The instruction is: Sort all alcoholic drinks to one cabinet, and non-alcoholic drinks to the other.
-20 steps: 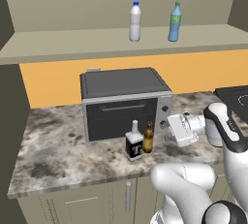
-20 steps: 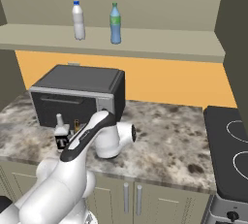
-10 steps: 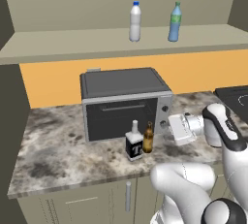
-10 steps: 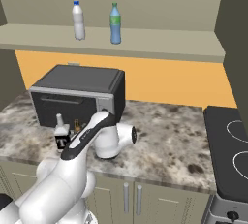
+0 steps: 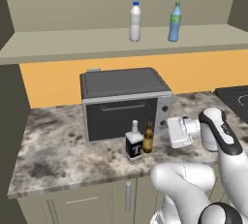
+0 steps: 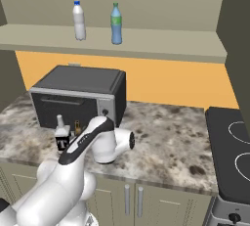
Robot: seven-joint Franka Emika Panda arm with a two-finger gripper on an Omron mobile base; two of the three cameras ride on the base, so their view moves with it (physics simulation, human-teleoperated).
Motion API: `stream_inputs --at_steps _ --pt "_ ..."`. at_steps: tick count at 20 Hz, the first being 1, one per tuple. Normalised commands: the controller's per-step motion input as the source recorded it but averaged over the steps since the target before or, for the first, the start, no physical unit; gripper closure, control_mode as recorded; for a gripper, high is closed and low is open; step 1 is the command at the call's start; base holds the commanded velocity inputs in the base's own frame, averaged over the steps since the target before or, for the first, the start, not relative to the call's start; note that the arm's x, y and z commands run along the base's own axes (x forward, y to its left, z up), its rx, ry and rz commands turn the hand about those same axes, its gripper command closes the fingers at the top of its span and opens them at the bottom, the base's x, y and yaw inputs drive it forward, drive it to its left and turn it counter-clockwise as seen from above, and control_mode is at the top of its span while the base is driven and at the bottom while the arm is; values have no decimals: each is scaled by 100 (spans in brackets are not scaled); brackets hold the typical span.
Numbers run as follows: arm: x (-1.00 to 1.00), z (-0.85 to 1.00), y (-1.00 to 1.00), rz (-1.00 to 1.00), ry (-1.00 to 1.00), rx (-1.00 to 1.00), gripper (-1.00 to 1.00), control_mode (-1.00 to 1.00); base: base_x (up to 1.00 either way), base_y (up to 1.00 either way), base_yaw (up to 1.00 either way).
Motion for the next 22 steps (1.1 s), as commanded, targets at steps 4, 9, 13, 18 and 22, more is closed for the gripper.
stream_inputs --at_steps 4,9,13,18,22 --pt "10 -12 18 -3 0 0 -100 -100 0 0 0" --pt "11 -11 13 -2 0 0 -100 -100 0 0 0" --pt "8 -16 10 -2 0 0 -100 -100 0 0 0" --pt "13 -15 2 -1 0 0 -100 -100 0 0 0" --pt "11 -14 0 0 0 0 -100 -100 0 0 0"
